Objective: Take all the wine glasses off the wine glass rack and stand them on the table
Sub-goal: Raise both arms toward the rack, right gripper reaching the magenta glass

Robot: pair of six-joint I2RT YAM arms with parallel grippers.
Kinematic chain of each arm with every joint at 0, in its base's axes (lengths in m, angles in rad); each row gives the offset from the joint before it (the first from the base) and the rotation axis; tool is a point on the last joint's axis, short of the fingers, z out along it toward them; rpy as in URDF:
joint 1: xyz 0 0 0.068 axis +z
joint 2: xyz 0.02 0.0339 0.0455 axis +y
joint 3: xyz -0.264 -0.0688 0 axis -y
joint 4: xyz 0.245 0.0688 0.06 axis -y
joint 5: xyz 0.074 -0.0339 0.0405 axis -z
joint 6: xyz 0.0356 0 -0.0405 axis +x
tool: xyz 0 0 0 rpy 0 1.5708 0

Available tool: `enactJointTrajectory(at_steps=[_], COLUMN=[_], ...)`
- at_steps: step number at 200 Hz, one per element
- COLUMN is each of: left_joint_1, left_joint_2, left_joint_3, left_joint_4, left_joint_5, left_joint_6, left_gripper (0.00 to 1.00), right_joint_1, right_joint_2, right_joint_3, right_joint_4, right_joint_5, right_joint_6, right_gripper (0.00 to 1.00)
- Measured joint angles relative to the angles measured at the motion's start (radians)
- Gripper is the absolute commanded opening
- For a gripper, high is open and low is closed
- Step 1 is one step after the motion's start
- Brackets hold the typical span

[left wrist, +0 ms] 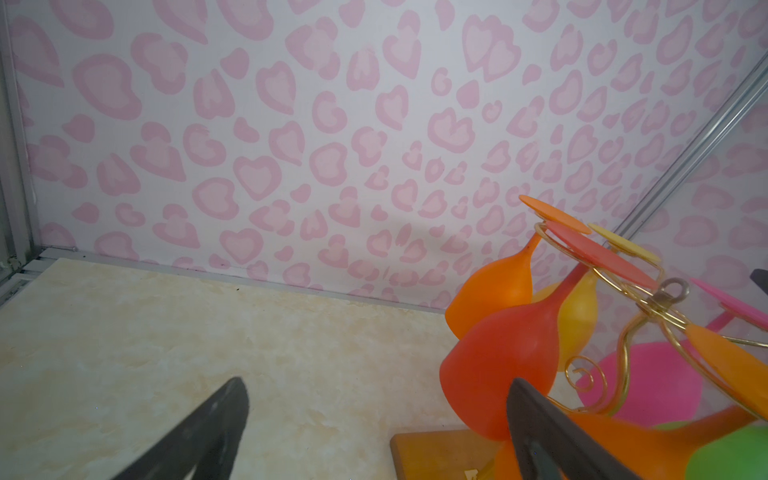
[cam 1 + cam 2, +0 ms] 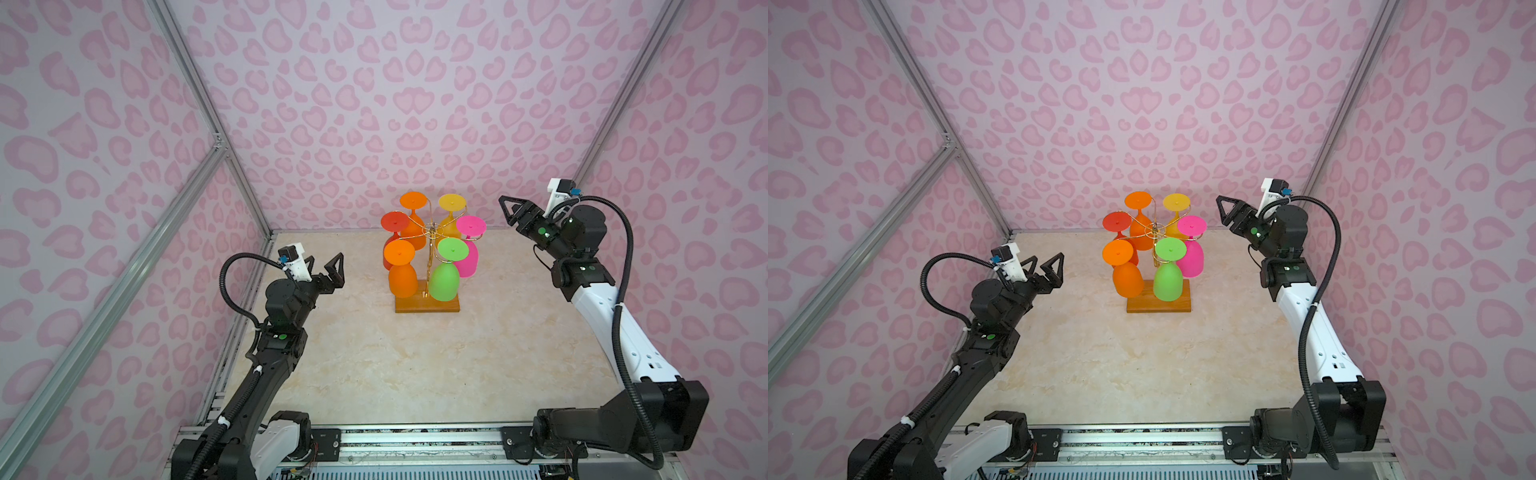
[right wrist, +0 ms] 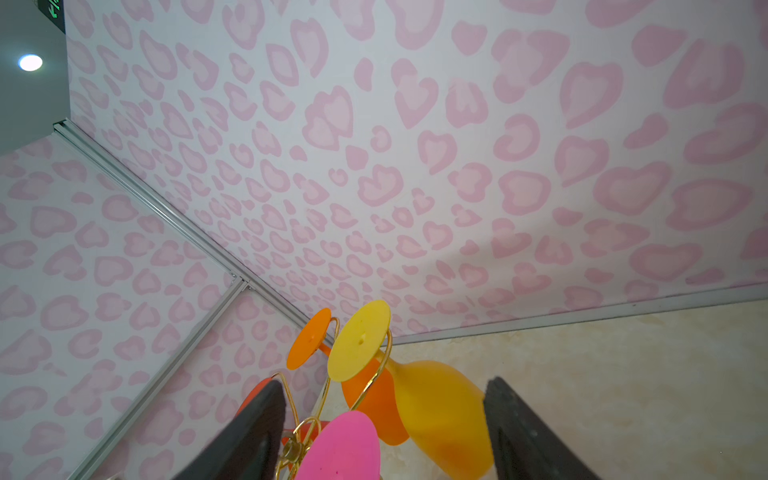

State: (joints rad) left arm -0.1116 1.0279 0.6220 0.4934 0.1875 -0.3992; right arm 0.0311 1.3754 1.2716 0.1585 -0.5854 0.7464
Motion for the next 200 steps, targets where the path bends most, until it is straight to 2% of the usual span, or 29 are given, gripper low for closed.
enactJointTrajectory(at_steps=[48,115,200], left_joint_1=[-0.014,-0.020,-0.020], left_joint_2=[0.013,0.023,0.029], left_joint_3=[0.009,0.011,0.016], left_joint_4=[-0.007,-0.027,-0.042], left_joint_5=[0.033,0.040,0.040], left_joint_6=[-0.011,-0.010,-0.006], left_gripper=[0.98,0.98,0.98], right_joint_1=[0.041,0.087,0.093], right_joint_2=[0.042,0.060,0.058], right_joint_3=[-0.004,-0.007,-0.026], right_joint_4=[0.001,0.000,-0.007], right_joint_5=[-0.072,-0.096,-0.116], right_joint_6=[0.058,0.058,0.059], right_gripper=[0.61,0.52,0.38])
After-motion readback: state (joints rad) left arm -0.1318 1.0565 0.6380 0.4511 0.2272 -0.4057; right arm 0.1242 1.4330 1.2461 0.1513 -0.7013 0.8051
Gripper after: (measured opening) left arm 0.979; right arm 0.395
